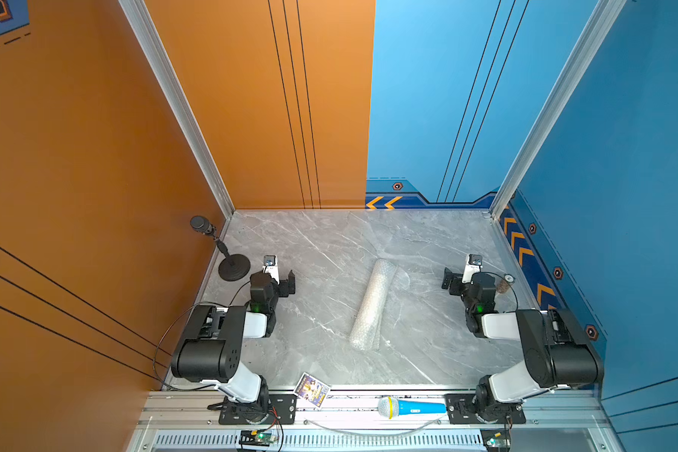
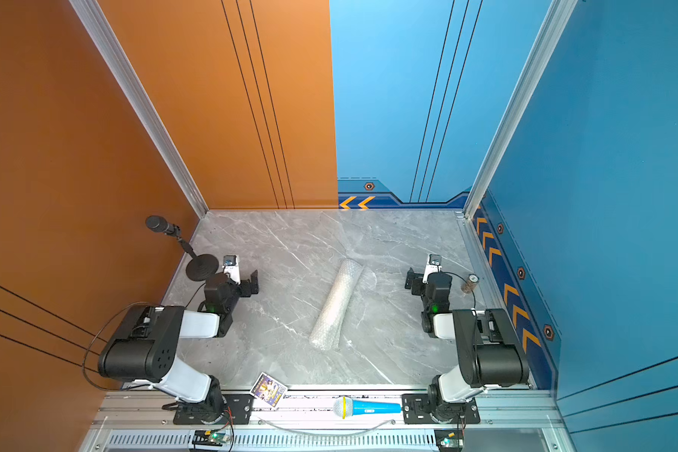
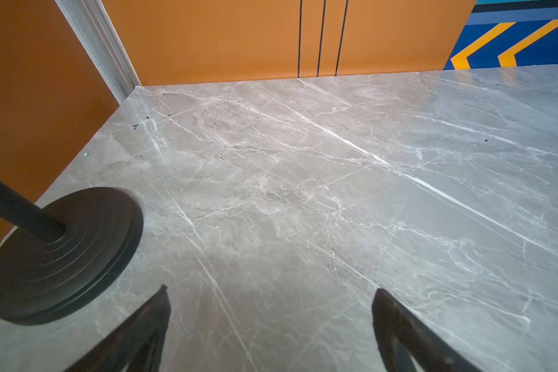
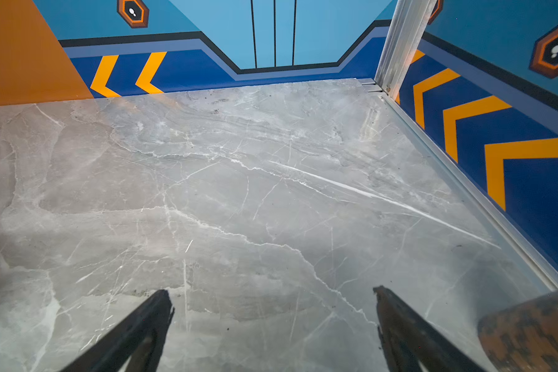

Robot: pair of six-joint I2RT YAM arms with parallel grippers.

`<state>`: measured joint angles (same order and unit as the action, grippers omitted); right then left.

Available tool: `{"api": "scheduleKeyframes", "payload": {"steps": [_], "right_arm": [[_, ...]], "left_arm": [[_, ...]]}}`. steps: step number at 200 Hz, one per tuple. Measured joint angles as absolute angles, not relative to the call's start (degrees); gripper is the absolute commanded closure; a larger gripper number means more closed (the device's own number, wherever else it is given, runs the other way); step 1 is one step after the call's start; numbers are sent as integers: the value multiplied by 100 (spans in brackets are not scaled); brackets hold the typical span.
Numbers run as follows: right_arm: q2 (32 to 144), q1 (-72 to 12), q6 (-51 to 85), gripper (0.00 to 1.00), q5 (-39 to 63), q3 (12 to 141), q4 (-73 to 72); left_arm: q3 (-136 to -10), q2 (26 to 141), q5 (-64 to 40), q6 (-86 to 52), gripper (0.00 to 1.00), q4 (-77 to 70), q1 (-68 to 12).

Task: Unwrap the vase from the bubble wrap
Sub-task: Unwrap the bubble wrap at the center of the board.

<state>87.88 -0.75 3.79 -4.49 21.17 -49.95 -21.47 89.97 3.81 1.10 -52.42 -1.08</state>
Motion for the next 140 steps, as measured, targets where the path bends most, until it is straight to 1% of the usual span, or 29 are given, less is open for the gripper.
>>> {"api": "scheduleKeyframes", "payload": {"steps": [97,107,124,140], "right_arm": [[8788,-73,379,0,-449,2117,-4995],[8788,-73,379,0,-447,2117,-4995],[8788,-73,379,0,-447,2117,-4995],[8788,-73,379,1,-447,2117,-4995]], "left_arm": [[-2147,8997,266,110,2,-5242,-80],[-2147,8997,198,108,0,-5242,-49],[-2147,8997,102,97,7,-5242,3],[-2147,8995,56,91,12,-5242,23]]}}
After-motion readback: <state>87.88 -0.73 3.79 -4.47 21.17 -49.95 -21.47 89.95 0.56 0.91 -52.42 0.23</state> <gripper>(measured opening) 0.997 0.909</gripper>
